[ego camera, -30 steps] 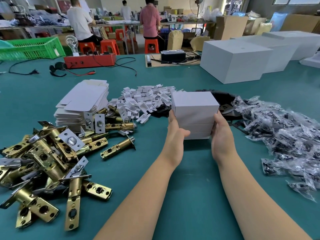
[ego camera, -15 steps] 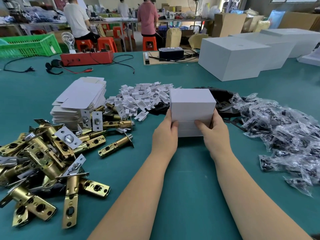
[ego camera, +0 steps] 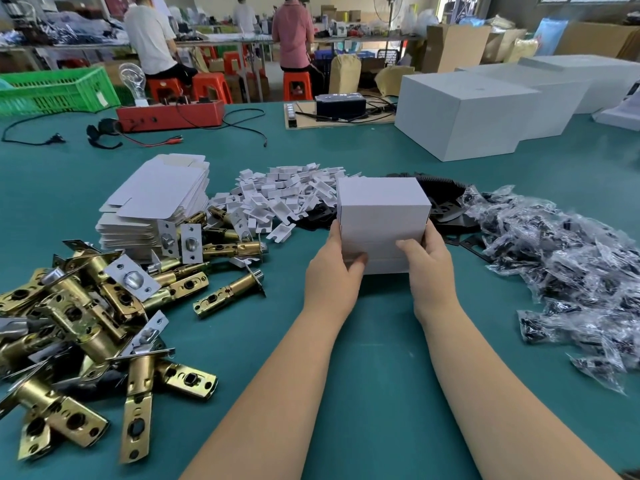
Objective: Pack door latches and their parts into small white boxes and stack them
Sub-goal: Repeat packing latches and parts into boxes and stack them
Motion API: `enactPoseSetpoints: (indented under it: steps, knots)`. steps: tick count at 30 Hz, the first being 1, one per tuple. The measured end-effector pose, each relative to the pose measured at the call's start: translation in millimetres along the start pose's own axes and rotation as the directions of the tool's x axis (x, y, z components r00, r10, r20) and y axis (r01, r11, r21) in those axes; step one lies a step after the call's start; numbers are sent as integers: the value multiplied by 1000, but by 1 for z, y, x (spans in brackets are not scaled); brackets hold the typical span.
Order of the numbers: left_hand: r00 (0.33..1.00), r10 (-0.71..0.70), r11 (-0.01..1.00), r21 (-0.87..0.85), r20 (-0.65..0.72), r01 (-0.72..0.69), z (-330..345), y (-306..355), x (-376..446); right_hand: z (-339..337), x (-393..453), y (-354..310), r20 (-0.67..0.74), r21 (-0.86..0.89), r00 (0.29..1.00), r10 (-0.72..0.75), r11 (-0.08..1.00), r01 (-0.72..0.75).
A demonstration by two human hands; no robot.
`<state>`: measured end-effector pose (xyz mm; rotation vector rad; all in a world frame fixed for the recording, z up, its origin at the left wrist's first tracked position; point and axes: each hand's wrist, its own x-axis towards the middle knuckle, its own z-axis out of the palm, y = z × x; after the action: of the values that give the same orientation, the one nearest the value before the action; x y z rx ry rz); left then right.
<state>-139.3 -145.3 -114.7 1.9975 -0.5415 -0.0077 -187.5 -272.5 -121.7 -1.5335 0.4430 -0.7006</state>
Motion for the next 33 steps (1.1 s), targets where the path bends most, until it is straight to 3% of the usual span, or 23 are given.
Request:
enactPoseSetpoints:
  steps: [7,13,23,33]
  knots:
    - [998,-18,998,58,61,15,-4,-8,3,-1,-3,4,30,-255,999,19,967,-10]
    - [999,-25,989,149,22,21,1,-6,2,-3,-2,3,16,-291,1000,17,957,-12]
    - [998,-49,987,149,-29,53,4,-1,1,-1,-5,5,-54,-367,997,53,928,-69]
    - [997,-68,976,205,-24,72,9,-1,8,-2,4,5,-39,-359,998,48,931,-59]
